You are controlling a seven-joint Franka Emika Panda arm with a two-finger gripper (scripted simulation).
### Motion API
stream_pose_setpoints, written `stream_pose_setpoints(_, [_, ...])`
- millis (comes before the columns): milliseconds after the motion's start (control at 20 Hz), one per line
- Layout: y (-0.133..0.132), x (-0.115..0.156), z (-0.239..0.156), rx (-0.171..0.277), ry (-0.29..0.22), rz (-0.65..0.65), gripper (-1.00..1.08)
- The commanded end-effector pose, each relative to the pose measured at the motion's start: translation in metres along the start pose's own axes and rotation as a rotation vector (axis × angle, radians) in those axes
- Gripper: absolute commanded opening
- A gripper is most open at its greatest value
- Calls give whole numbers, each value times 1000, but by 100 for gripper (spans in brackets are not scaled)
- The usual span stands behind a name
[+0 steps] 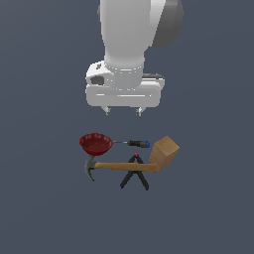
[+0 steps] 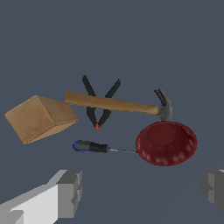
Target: Pick up a designated object from a clutter of objects.
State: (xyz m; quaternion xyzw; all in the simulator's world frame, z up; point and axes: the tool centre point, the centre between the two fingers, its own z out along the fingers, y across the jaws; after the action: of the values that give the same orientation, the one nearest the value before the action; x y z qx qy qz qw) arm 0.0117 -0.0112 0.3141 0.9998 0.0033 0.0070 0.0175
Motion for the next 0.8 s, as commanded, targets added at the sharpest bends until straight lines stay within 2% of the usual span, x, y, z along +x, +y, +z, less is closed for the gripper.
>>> stream_pose_setpoints(0, [0,0,0,0,0,0,100])
stream_pose_setpoints(450, [-21,1,-4,4,3,-72,100])
stream_pose_setpoints(750, [-23,1,-4,5,3,-78,100])
